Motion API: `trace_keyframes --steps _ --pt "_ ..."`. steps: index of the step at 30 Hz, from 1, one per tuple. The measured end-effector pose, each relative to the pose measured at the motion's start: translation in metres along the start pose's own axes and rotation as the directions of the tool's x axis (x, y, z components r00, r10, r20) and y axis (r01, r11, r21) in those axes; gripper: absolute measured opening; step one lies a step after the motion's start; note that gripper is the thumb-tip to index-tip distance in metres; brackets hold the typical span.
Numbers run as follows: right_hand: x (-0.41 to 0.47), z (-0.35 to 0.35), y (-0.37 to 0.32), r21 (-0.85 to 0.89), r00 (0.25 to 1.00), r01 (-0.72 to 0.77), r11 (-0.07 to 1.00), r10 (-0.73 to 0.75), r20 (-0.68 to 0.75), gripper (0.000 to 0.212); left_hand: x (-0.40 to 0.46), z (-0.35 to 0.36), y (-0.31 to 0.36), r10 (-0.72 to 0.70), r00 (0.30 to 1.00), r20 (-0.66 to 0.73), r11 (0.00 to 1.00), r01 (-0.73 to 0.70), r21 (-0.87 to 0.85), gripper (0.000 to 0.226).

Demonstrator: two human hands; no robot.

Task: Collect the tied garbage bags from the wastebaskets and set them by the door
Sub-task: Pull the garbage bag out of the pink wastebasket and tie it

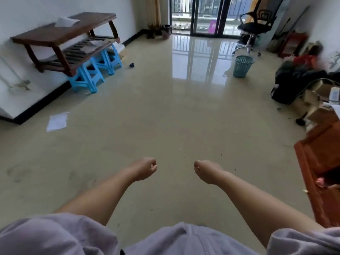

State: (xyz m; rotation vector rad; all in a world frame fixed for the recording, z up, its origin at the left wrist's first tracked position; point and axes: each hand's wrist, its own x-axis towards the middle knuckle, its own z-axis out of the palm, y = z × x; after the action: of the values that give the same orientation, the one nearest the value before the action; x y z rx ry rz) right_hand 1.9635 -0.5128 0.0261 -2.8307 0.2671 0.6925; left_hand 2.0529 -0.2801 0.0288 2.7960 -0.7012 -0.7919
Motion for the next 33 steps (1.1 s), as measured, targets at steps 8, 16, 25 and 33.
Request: trace_keyframes --steps 8,16,25,33 --pt "0.181 -0.075 0.061 0.023 0.996 -0.068 0.997 0.067 0.051 0.037 0.201 -0.078 0.007 0.087 0.993 0.079 0.996 -0.085 -0.020 0.028" --pt "0.384 -0.214 0.118 -0.051 0.997 0.008 0.999 -0.004 0.083 0.041 0.413 -0.196 0.020 0.027 0.999 0.035 0.999 -0.025 -0.038 0.029" --pt "0.603 -0.346 0.135 -0.148 0.995 0.095 0.984 -0.088 0.050 0.038 0.611 -0.308 0.004 0.015 1.000 -0.002 1.000 -0.015 -0.016 0.030" --pt "0.801 -0.451 0.136 -0.112 0.997 0.070 0.991 -0.068 0.026 0.034 0.809 -0.436 -0.043 0.035 0.999 0.013 0.998 -0.036 0.050 0.029"
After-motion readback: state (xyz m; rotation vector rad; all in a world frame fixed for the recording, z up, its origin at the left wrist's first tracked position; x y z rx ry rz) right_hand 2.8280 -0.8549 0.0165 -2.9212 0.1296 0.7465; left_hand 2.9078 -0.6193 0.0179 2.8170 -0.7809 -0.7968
